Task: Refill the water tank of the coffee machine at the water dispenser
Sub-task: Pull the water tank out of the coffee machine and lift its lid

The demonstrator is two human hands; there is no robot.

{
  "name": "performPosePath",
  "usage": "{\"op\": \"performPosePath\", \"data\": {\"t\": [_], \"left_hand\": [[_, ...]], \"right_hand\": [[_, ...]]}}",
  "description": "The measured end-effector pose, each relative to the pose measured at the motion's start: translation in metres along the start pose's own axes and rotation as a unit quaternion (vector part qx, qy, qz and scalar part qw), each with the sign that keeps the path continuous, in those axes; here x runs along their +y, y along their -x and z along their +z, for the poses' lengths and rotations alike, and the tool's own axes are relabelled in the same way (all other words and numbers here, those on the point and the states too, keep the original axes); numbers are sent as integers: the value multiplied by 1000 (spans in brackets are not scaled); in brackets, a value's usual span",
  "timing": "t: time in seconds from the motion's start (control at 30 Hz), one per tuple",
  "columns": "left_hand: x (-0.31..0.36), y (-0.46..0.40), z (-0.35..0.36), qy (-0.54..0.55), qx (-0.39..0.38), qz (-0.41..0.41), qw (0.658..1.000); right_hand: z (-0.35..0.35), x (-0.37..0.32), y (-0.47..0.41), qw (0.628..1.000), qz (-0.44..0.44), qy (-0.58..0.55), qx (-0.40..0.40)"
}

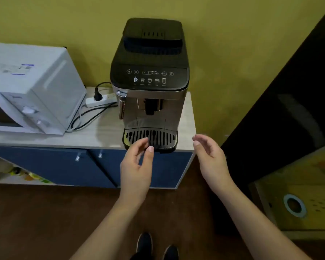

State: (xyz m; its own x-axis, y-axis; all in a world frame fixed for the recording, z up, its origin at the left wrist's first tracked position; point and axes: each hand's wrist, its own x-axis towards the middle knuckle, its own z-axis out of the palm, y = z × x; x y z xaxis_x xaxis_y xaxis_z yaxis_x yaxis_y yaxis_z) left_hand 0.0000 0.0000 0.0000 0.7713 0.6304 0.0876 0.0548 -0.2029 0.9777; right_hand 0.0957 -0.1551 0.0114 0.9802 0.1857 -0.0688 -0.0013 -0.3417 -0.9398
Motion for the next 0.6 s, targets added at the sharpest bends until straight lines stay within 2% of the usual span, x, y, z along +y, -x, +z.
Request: {"op": "performPosePath", "data": {"t": [0.13,0.3,0.47,0.6], "left_hand": [[-19,-41,31,-13,-16,-10,1000],[-37,-79,74,-80,-30,-2,996],[-45,-105,113,-121,0,-16,993],[-57,-118,139,-116,58,-26,991]], "right_hand": [[12,-10,-56,998,3,67,-14],[26,-17,-120,993,0,116,-35],[31,-24,-163,981,-30,178,-76],[33,-12,-185,966,-79,223,-101]]}}
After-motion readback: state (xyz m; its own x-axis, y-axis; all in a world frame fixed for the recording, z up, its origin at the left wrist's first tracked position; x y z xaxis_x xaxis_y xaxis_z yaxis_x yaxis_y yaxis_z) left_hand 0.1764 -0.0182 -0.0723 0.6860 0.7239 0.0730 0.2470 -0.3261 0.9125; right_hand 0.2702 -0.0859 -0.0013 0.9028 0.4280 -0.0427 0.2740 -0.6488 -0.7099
